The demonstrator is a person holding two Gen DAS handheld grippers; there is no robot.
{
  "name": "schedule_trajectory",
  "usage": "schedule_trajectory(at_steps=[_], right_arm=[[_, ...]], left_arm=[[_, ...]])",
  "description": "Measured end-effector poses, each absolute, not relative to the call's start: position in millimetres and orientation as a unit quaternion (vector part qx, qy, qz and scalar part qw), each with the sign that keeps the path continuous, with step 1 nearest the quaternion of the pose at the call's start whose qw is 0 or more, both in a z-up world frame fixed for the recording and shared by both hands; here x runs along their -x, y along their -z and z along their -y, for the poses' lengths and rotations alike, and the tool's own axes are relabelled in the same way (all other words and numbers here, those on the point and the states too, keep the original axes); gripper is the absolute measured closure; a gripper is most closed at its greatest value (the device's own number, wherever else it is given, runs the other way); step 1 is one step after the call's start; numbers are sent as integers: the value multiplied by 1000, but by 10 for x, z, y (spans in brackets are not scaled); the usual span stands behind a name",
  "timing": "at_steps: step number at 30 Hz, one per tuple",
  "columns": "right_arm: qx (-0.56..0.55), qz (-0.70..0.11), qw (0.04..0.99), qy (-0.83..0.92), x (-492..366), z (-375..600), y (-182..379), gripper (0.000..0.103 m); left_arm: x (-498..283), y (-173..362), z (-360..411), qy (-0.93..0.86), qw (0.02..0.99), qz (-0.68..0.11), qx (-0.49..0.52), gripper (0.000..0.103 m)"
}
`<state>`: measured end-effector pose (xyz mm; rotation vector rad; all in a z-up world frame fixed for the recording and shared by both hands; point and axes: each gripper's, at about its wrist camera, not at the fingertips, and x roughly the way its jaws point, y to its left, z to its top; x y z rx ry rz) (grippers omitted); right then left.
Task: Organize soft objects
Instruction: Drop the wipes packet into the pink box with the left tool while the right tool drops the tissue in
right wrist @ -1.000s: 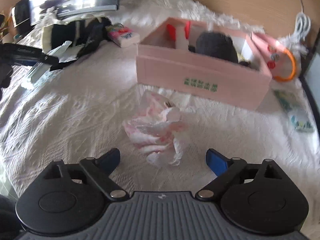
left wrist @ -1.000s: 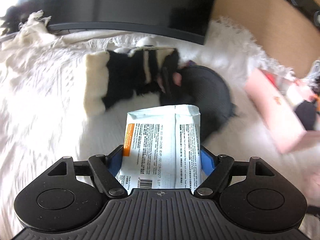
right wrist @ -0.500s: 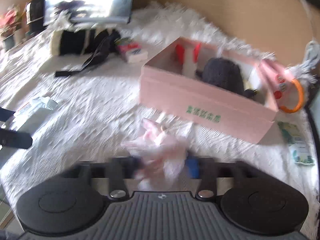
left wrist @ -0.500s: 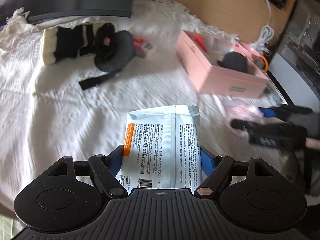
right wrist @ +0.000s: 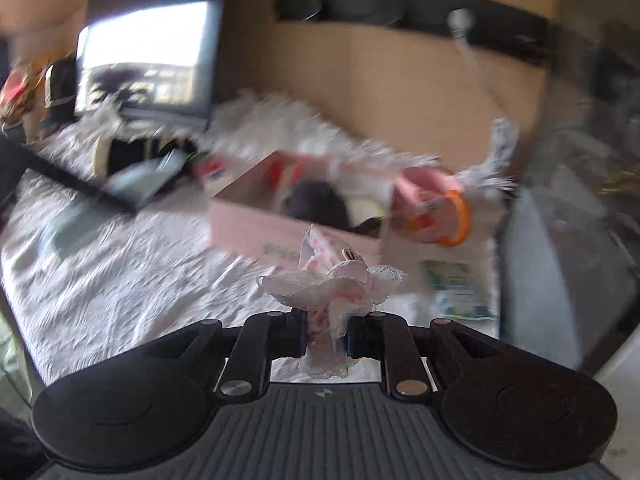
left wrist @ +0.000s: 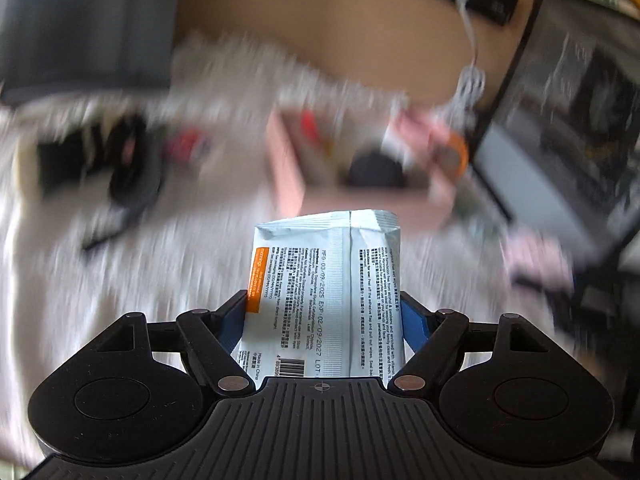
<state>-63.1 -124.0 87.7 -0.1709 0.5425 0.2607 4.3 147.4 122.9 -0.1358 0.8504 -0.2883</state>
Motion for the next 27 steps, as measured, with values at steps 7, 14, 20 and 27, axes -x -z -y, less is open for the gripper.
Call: schedule_trajectory(at_steps=[7, 14, 20, 27], right_arm=[[72, -261, 957, -103, 693, 1320, -885, 86], [43, -281, 954, -91, 505, 1345, -954, 86], [14, -294, 947, -131, -166, 1180, -1273, 86], [-9, -369, 924, -104, -1781, 684, -1346, 86]], left_arm=[[-1346, -1720, -1088, 171, 920, -340, 95, 20], [-1818, -1436, -1032, 140, 926, -332, 110, 26], [-1222, -1233, -1339, 158, 919, -338, 127, 26], [-348, -797, -1646, 160, 894, -383, 171, 26]])
